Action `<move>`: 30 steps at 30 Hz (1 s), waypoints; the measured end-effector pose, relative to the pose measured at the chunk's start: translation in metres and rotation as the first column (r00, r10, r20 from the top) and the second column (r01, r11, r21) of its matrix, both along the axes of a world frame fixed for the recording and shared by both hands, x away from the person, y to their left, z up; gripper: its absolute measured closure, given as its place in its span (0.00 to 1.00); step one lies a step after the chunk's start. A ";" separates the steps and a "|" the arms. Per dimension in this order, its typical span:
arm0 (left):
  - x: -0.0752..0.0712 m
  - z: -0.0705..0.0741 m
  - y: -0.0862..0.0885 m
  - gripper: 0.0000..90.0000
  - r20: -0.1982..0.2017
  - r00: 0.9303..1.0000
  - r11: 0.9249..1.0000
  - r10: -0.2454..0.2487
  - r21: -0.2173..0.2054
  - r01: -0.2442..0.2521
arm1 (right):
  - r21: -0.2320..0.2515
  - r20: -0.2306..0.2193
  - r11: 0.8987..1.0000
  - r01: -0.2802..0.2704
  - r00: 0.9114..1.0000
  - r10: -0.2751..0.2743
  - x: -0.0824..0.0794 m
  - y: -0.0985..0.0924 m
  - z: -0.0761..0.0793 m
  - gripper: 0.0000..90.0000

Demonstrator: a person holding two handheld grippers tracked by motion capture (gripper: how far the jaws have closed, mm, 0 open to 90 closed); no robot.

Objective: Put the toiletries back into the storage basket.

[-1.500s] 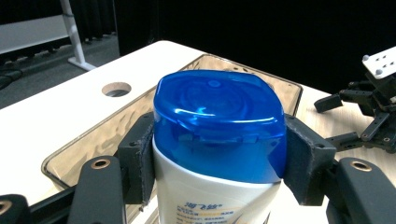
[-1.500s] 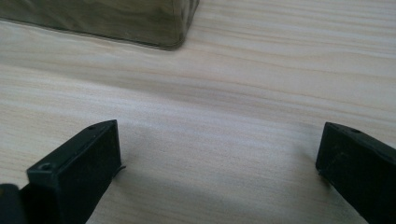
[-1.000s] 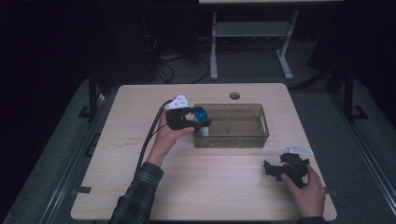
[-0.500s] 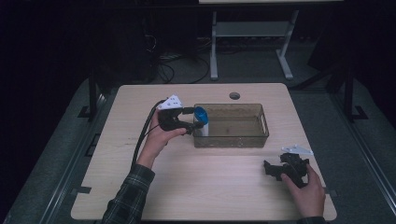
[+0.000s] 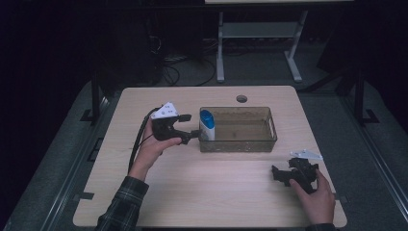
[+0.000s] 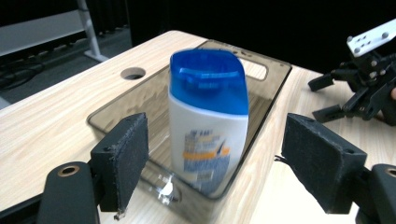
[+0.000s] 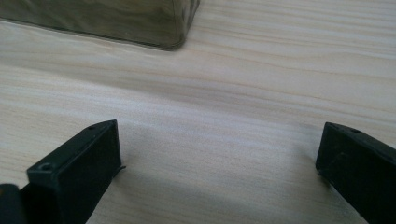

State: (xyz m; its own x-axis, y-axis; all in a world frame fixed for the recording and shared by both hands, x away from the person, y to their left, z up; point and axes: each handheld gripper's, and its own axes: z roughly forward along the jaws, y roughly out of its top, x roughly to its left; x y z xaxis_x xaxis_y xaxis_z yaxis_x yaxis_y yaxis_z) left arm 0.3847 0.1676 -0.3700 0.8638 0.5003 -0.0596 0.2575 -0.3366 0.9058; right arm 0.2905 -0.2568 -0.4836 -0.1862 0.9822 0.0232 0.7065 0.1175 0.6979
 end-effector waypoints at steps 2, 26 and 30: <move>-0.004 -0.001 0.006 0.25 -0.001 1.000 1.000 0.010 -0.002 -0.010 | 0.002 -0.002 1.000 0.002 1.000 -0.002 0.000 0.000 0.000 0.00; -0.050 -0.028 0.066 0.25 -0.029 0.988 0.982 0.155 0.113 -0.151 | 0.000 0.000 1.000 0.001 1.000 -0.001 0.000 0.000 0.000 0.00; -0.057 -0.034 0.074 0.25 -0.039 0.984 0.978 0.173 0.123 -0.167 | 0.000 0.000 1.000 0.001 1.000 -0.001 0.000 0.000 0.000 0.00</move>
